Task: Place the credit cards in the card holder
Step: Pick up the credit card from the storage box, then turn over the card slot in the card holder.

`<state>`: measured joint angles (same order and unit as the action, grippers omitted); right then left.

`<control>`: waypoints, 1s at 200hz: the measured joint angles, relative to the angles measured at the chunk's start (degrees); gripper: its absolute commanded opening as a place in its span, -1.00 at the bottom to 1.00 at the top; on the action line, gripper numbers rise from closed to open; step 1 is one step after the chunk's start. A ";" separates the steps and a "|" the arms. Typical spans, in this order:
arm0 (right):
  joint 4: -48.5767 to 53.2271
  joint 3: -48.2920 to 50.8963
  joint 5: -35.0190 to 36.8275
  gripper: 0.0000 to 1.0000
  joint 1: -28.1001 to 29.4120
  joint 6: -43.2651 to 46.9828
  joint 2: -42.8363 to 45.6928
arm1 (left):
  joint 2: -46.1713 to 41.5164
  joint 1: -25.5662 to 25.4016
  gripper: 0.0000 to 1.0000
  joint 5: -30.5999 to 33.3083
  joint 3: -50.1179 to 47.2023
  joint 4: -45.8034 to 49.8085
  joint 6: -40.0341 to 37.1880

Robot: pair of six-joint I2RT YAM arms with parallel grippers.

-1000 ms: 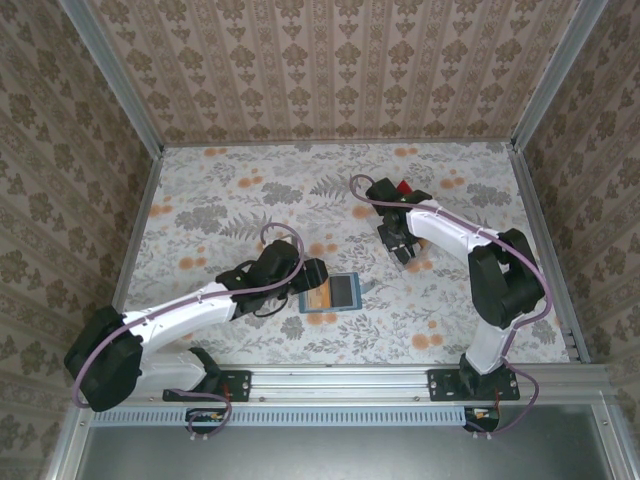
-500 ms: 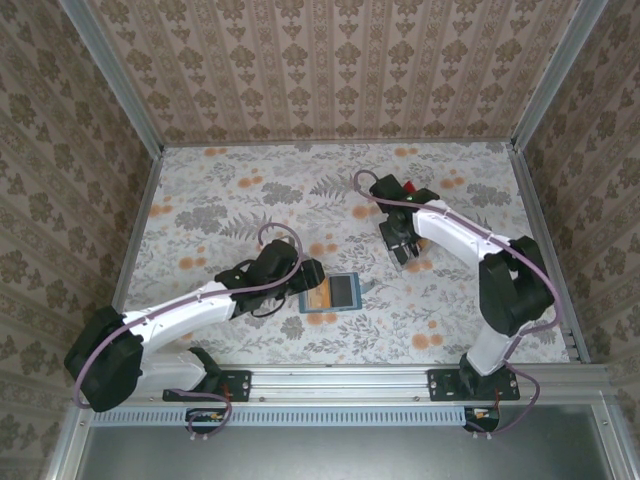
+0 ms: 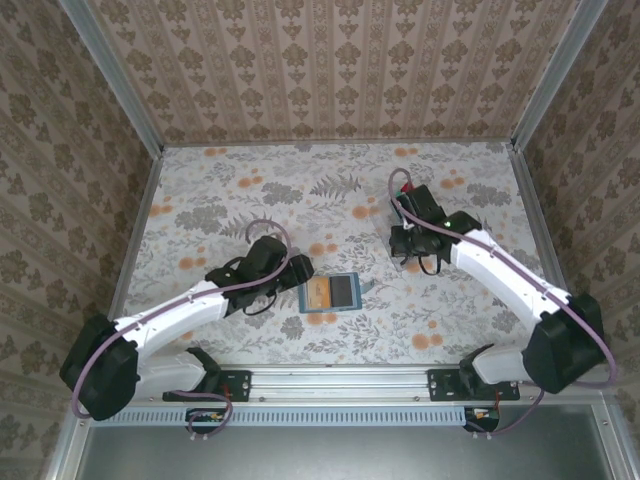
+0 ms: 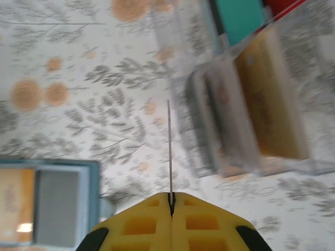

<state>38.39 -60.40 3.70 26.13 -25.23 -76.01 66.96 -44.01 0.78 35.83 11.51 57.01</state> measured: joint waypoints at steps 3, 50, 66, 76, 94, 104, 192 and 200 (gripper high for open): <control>-0.92 0.92 -1.05 -0.97 0.00 -1.22 0.61 | -0.09 0.22 0.51 -0.09 -0.11 0.04 0.00; -14.43 13.03 -11.65 -0.97 3.08 -14.36 3.10 | -0.39 2.05 0.50 -1.11 -3.15 0.55 1.01; -17.22 15.17 -13.33 -0.96 4.11 -17.05 2.89 | -0.39 2.05 0.49 -1.51 -4.04 0.55 1.29; -18.97 16.26 -14.14 -0.96 4.46 -18.36 2.75 | -0.37 2.05 0.47 -1.92 -4.28 0.52 1.36; -21.14 17.49 -15.08 -0.96 5.05 -19.87 2.23 | -0.07 2.05 0.44 -2.67 -4.28 0.22 1.46; -22.21 17.94 -15.43 -0.96 5.44 -20.41 1.73 | 0.48 2.05 0.42 -3.08 -4.28 -0.37 1.49; -29.75 22.27 -17.62 -0.95 7.41 -21.68 -4.07 | 6.32 1.97 0.27 -5.53 -4.28 -3.21 1.70; -30.58 22.29 -17.79 -0.95 7.50 -21.68 -5.22 | 6.60 1.81 0.26 -5.53 -4.28 -3.37 1.70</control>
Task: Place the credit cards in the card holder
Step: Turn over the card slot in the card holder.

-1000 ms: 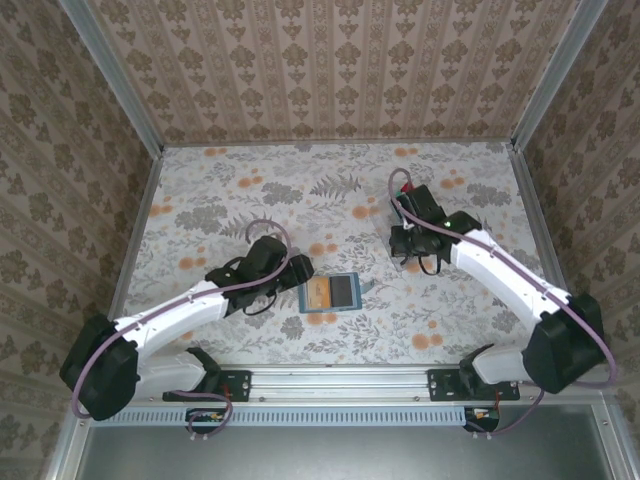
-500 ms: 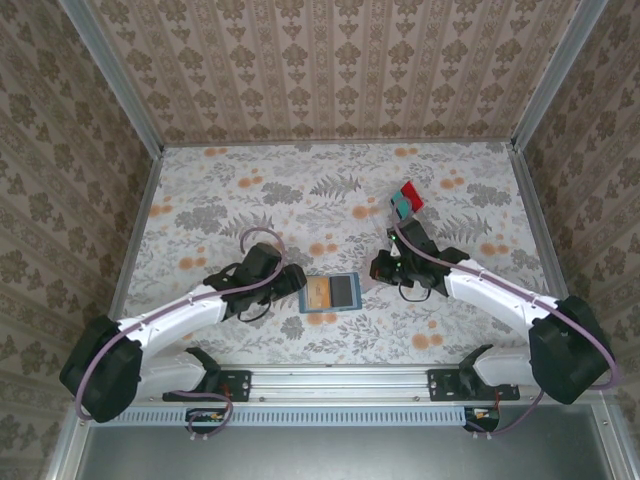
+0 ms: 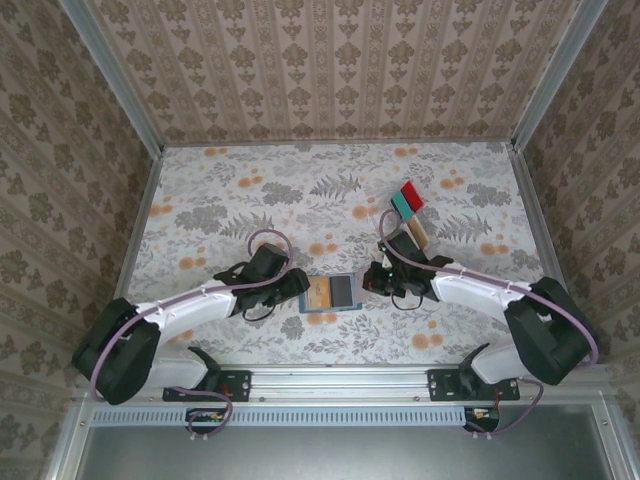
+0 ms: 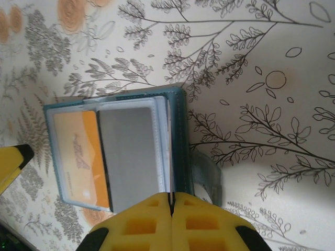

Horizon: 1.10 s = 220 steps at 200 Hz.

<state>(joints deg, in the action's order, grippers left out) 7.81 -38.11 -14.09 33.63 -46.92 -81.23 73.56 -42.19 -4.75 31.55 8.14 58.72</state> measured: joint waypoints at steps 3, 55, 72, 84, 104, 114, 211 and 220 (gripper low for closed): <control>-0.35 0.00 -0.11 -0.95 0.02 0.02 -0.42 | 0.13 -0.07 0.25 0.00 0.00 -0.04 0.02; -6.01 1.46 -1.05 -0.95 0.35 0.22 -1.95 | 2.97 -1.68 0.02 0.11 0.02 -0.72 0.20; -7.02 1.64 -1.64 -0.94 0.39 0.22 -2.23 | 4.09 -2.32 -0.06 0.20 0.04 -0.70 0.20; -7.56 1.64 -2.08 -0.94 0.39 0.22 -2.23 | 4.50 -2.73 -0.10 0.50 0.22 -0.63 0.22; -7.52 1.62 -2.62 -0.94 0.42 0.24 -1.88 | 4.92 -3.23 -0.16 0.68 0.90 -0.85 0.24; -7.26 1.57 -2.91 -0.94 0.48 0.24 -1.38 | 5.31 -3.61 -0.19 0.68 1.29 -0.90 0.22; -7.69 -4.24 -7.65 -0.94 3.34 0.39 -2.12 | 6.54 -6.51 -0.19 1.99 4.22 -1.75 1.57; -7.72 -4.57 -7.65 -0.94 3.96 0.39 -2.82 | 5.97 -6.60 -0.17 2.62 4.22 -1.46 1.97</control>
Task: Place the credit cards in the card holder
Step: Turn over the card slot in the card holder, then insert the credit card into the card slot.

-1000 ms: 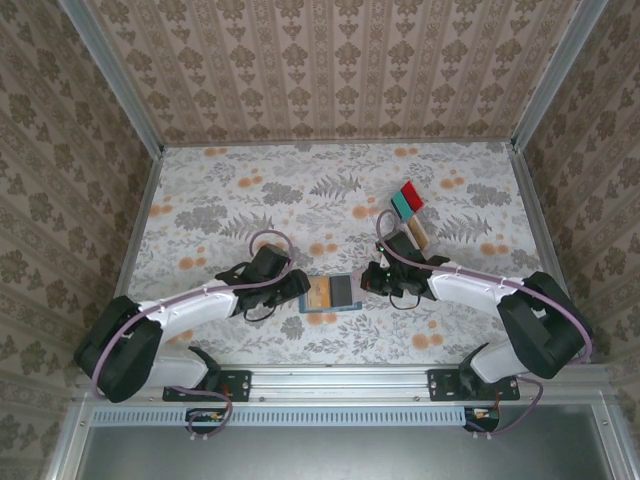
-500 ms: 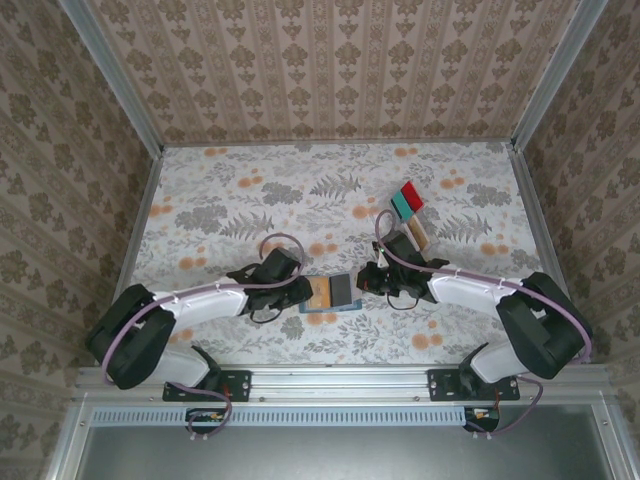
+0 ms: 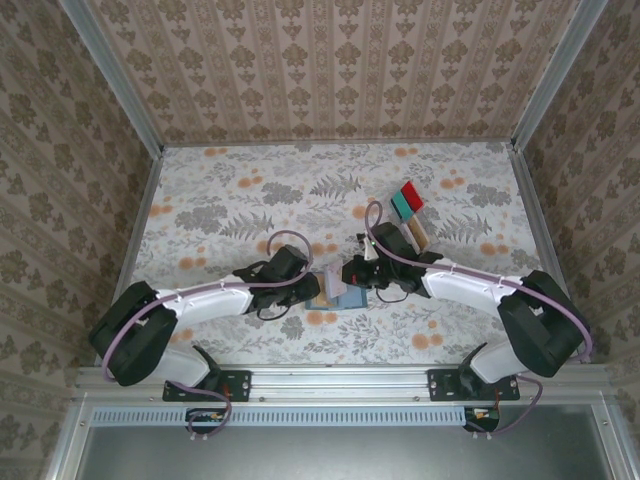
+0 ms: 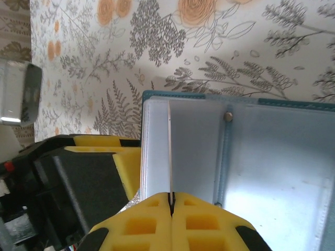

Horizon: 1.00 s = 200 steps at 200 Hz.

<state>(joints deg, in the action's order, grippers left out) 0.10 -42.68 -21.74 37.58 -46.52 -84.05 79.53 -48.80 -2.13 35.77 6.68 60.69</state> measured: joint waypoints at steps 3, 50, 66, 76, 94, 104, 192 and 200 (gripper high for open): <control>0.02 -0.04 0.00 -0.94 0.17 0.00 -0.20 | -0.24 -0.02 -0.15 0.22 0.00 0.17 0.20; 1.75 -0.37 2.60 -0.95 0.94 0.07 -0.46 | -6.97 -0.31 0.07 4.26 -1.84 1.49 2.54; 3.82 -0.37 4.90 -0.96 0.90 0.37 0.96 | -8.33 -0.31 0.09 5.03 -2.54 1.66 2.73; 5.51 -0.37 6.32 -0.97 0.70 0.94 2.43 | -8.68 -0.31 0.09 5.25 -2.78 1.70 2.73; 9.40 -0.37 9.97 -0.97 0.07 1.97 6.49 | -8.68 -0.31 0.10 5.42 -2.82 1.88 2.73; 11.02 -0.37 11.74 -0.98 -0.46 2.49 9.14 | -8.68 -0.31 0.10 5.40 -2.82 1.88 2.71; -0.22 4.94 8.94 -1.00 0.11 -2.56 9.53 | -2.78 -0.31 -0.02 4.28 -1.95 1.03 1.88; -2.12 5.73 8.09 -1.00 0.74 -3.50 7.72 | -2.03 -0.31 -0.03 4.07 -1.75 0.92 1.86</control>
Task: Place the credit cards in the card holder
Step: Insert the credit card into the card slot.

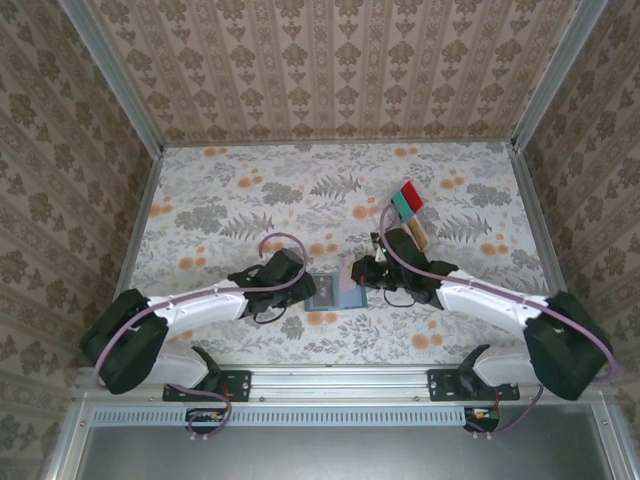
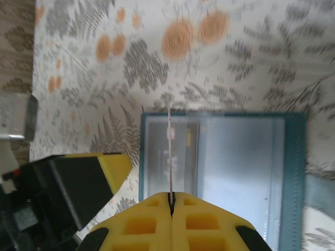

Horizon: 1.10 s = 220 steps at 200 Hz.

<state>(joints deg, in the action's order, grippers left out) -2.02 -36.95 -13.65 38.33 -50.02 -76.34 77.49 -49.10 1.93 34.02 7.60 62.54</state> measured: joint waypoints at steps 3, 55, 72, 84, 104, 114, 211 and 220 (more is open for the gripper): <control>-0.68 0.31 -0.28 -1.00 0.17 -0.28 -0.48 | 0.17 0.00 -0.03 -0.04 0.04 -0.02 0.00; -8.15 3.80 -2.51 -1.00 0.87 -3.19 -5.88 | 2.10 0.00 -0.06 -0.92 0.09 -0.52 0.00; -10.19 4.44 -3.15 -1.00 0.87 -3.63 -7.13 | 2.51 0.00 -0.06 -1.27 0.09 -0.94 -0.02; -11.72 4.46 -3.76 -1.00 0.90 -4.02 -8.66 | 2.89 0.00 -0.08 -1.55 0.09 -1.36 -0.11; -14.82 4.57 -4.90 -1.00 0.90 -4.39 -11.50 | 3.69 0.00 -0.11 -1.97 0.13 -1.92 -0.44; -16.22 4.57 -5.22 -1.00 0.90 -4.61 -12.61 | 4.07 0.00 -0.14 -2.14 0.13 -2.10 -0.52; -17.20 4.76 -6.32 -1.00 0.26 -3.65 -13.75 | 5.03 0.02 -0.24 -2.12 0.28 -2.36 -0.83; -16.44 4.81 -6.25 -1.00 -0.15 -3.52 -12.98 | 5.11 0.02 -0.24 -2.12 0.46 -2.25 -0.83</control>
<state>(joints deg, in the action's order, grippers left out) -18.46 -32.14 -19.90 38.17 -53.54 -89.32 82.61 -49.08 -0.19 34.48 5.34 61.71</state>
